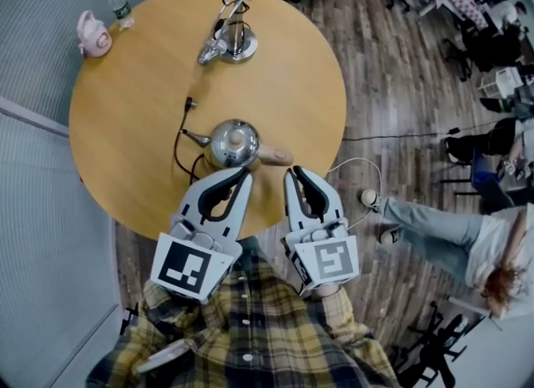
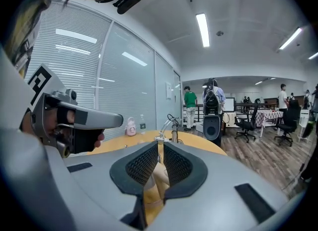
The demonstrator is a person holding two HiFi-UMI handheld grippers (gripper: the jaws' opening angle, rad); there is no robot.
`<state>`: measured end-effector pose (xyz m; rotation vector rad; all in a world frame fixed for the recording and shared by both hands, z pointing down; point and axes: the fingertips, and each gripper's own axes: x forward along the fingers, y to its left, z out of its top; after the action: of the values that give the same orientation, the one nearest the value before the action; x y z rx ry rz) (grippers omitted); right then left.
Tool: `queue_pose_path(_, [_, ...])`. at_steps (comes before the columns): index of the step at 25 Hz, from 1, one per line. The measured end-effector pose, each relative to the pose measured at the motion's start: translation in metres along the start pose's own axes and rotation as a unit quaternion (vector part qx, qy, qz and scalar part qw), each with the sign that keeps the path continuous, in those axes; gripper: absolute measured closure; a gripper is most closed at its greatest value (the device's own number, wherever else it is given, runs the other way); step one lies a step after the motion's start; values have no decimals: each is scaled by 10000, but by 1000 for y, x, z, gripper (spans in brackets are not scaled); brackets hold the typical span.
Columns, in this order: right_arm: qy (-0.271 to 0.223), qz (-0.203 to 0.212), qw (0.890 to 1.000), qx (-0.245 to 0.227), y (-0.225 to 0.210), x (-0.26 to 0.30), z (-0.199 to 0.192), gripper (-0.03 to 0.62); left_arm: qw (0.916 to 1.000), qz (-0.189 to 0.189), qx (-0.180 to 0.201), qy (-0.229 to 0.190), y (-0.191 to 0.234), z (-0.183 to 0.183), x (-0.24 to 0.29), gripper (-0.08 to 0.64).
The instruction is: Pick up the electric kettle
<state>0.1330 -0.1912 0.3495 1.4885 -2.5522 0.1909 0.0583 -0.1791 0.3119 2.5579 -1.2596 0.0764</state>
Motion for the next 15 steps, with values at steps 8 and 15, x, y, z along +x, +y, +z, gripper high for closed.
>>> queue_pose_path(8, [285,-111,9995,27,-15,13,-41,445,9998,-14,-43,185,4,-22,8,557])
queue_pose_path(15, [682,-510,9963,-145,-30,26,-83,376,9998,19,-52,179,13,-36,18,557])
